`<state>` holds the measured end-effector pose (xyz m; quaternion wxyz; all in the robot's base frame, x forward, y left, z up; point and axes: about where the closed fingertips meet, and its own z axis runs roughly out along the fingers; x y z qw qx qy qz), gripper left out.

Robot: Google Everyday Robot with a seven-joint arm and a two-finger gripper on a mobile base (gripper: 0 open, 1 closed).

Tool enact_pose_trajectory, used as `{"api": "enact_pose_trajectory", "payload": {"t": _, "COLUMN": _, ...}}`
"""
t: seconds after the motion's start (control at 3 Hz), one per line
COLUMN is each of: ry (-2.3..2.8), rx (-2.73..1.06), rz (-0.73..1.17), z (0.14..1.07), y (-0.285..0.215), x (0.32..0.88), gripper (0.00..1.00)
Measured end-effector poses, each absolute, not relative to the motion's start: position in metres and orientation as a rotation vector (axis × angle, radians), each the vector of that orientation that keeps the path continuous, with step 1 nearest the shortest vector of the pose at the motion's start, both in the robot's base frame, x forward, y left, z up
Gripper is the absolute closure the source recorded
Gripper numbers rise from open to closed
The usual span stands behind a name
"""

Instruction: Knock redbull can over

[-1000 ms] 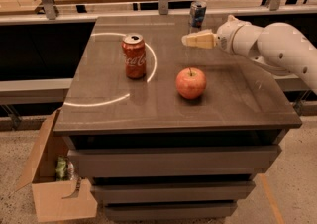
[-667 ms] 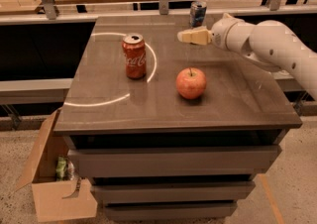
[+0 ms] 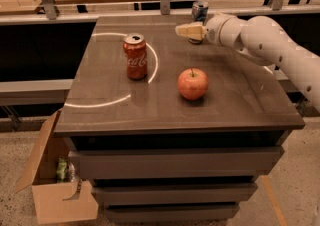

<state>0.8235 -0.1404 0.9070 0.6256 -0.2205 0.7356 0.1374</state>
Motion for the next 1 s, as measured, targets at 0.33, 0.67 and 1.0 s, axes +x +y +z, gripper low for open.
{"api": "enact_pose_trajectory", "payload": {"t": 0.33, "ry": 1.676, "rx": -0.508, "rz": 0.322, "z": 0.910, "y": -0.138, "x": 0.838, "gripper": 0.41}}
{"api": "enact_pose_trajectory", "payload": {"t": 0.67, "ry": 1.659, "rx": -0.508, "rz": 0.318, "z": 0.914, "y": -0.141, "x": 0.853, "gripper": 0.64}}
{"api": "enact_pose_trajectory", "payload": {"t": 1.0, "ry": 1.614, "rx": -0.594, "rz": 0.299, "z": 0.924, "y": -0.141, "x": 0.866, "gripper": 0.95}}
